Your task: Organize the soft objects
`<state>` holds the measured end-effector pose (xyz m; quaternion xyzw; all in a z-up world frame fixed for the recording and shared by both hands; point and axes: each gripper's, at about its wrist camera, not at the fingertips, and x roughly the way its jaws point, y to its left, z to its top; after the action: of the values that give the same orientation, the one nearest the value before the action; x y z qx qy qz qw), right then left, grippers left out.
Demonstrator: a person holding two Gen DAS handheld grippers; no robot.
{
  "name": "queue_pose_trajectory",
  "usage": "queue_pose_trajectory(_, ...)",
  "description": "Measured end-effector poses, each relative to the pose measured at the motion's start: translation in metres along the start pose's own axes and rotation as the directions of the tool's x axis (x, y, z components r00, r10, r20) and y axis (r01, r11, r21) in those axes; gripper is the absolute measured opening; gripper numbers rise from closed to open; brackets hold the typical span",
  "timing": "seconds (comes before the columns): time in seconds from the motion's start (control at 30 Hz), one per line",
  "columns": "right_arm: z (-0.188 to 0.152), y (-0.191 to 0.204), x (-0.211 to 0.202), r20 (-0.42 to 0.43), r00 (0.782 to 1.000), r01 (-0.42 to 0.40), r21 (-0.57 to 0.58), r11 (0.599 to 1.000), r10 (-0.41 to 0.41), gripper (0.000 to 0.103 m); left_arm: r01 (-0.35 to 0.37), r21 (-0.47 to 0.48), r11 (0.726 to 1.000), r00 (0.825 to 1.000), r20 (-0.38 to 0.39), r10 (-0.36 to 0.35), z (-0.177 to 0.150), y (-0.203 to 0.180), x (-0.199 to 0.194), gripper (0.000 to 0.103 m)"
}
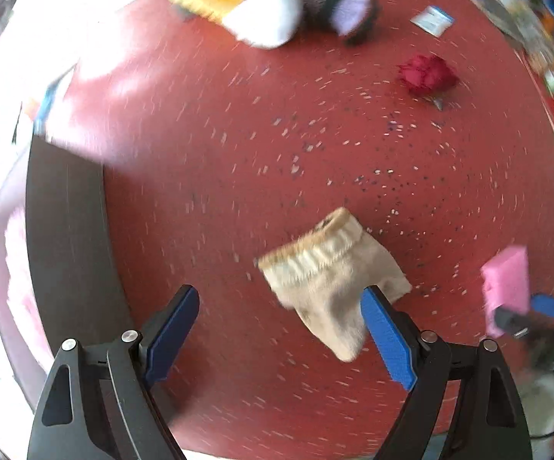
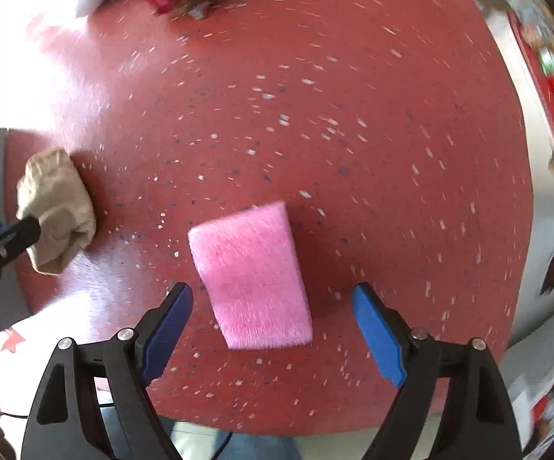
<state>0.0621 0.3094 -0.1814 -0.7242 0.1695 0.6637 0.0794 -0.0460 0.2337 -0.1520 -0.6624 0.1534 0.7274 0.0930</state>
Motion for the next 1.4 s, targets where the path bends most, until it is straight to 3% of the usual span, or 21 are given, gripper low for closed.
queue_pose_trajectory(0.1,-0.009,-0.034,-0.008,-0.018,0.990,-0.134,0.201,0.971,0.140,0.089,-0.037,0.147,0.988,0.998,0.046,0.030,0.001,-0.017,-0.004,0.087)
queue_pose_trajectory(0.17,-0.016,-0.052,-0.009,-0.007,0.975,-0.207,0.357,0.911,0.224,0.089,-0.056,0.228,0.972,0.997,0.065,0.042,0.007,-0.031,-0.001,0.087)
queue_pose_trajectory(0.2,-0.021,-0.062,-0.009,0.003,0.964,-0.236,0.458,0.857,0.265,0.089,-0.070,0.263,0.962,0.996,0.075,0.052,0.009,-0.038,0.002,0.087)
queue_pose_trajectory(0.3,-0.026,-0.080,-0.005,0.036,0.941,-0.285,0.614,0.736,0.335,0.089,-0.090,0.332,0.939,0.994,0.087,0.064,0.012,-0.055,0.010,0.087)
queue_pose_trajectory(0.33,-0.028,-0.084,-0.005,0.067,0.936,-0.299,0.670,0.679,0.346,0.089,-0.089,0.342,0.935,0.994,0.092,0.060,0.009,-0.052,0.004,0.087)
queue_pose_trajectory(0.47,-0.020,-0.084,-0.004,0.109,0.938,-0.285,0.784,0.552,0.329,0.089,-0.081,0.389,0.918,0.994,0.097,0.047,0.019,-0.069,0.014,0.087)
queue_pose_trajectory(0.57,-0.015,-0.068,0.002,0.088,0.952,-0.235,0.827,0.511,0.294,0.089,-0.064,0.425,0.903,0.997,0.074,0.036,0.021,-0.075,0.022,0.087)
queue_pose_trajectory(0.6,-0.010,-0.064,0.002,0.070,0.960,-0.207,0.828,0.522,0.270,0.089,-0.055,0.428,0.902,0.997,0.067,0.029,0.022,-0.075,0.024,0.087)
queue_pose_trajectory(0.67,-0.008,-0.053,0.001,0.008,0.979,-0.128,0.798,0.589,0.203,0.088,-0.026,0.417,0.909,0.999,0.053,0.005,0.025,-0.072,0.025,0.087)
queue_pose_trajectory(0.77,-0.002,-0.039,-0.003,-0.062,0.991,-0.044,0.685,0.727,0.118,0.077,0.024,0.367,0.930,0.999,0.019,-0.033,0.026,-0.050,0.030,0.087)
queue_pose_trajectory(0.8,0.000,-0.032,-0.006,-0.065,0.993,-0.036,0.601,0.799,0.094,0.077,0.035,0.347,0.937,0.999,0.008,-0.040,0.026,-0.042,0.032,0.087)
queue_pose_trajectory(0.87,0.003,-0.017,-0.009,-0.090,0.995,0.011,0.441,0.897,0.032,0.077,0.055,0.301,0.952,0.998,-0.011,-0.055,0.024,-0.031,0.032,0.087)
queue_pose_trajectory(0.93,0.001,-0.008,-0.016,-0.072,0.992,0.120,0.192,0.974,-0.107,0.078,0.073,0.252,0.965,0.997,-0.024,-0.070,0.022,-0.019,0.031,0.087)
queue_pose_trajectory(1.0,-0.004,-0.006,-0.020,-0.040,0.987,0.155,0.002,0.988,-0.155,0.079,0.101,0.195,0.976,0.995,-0.032,-0.097,0.019,-0.009,0.026,0.087)
queue_pose_trajectory(1.07,-0.012,-0.012,-0.026,-0.025,0.988,0.152,-0.022,0.988,-0.152,0.081,0.128,0.136,0.982,0.992,-0.025,-0.125,0.018,-0.001,0.019,0.087)
queue_pose_trajectory(1.13,-0.017,-0.036,-0.037,-0.020,0.998,0.061,0.061,0.996,-0.059,0.082,0.143,0.099,0.985,0.990,-0.016,-0.142,0.015,0.004,0.014,0.087)
queue_pose_trajectory(1.2,-0.022,-0.057,-0.042,-0.020,0.998,-0.047,0.204,0.978,0.053,0.083,0.148,0.065,0.987,0.989,-0.009,-0.147,0.015,0.007,0.010,0.087)
queue_pose_trajectory(1.27,-0.023,-0.065,-0.046,-0.004,0.998,-0.066,0.251,0.966,0.070,0.083,0.160,0.030,0.987,0.987,-0.017,-0.159,0.008,0.017,0.006,0.087)
queue_pose_trajectory(1.4,-0.023,-0.054,-0.051,-0.005,0.999,-0.050,0.229,0.972,0.053,0.083,0.177,-0.079,0.981,0.982,-0.049,-0.181,0.009,0.027,0.007,0.087)
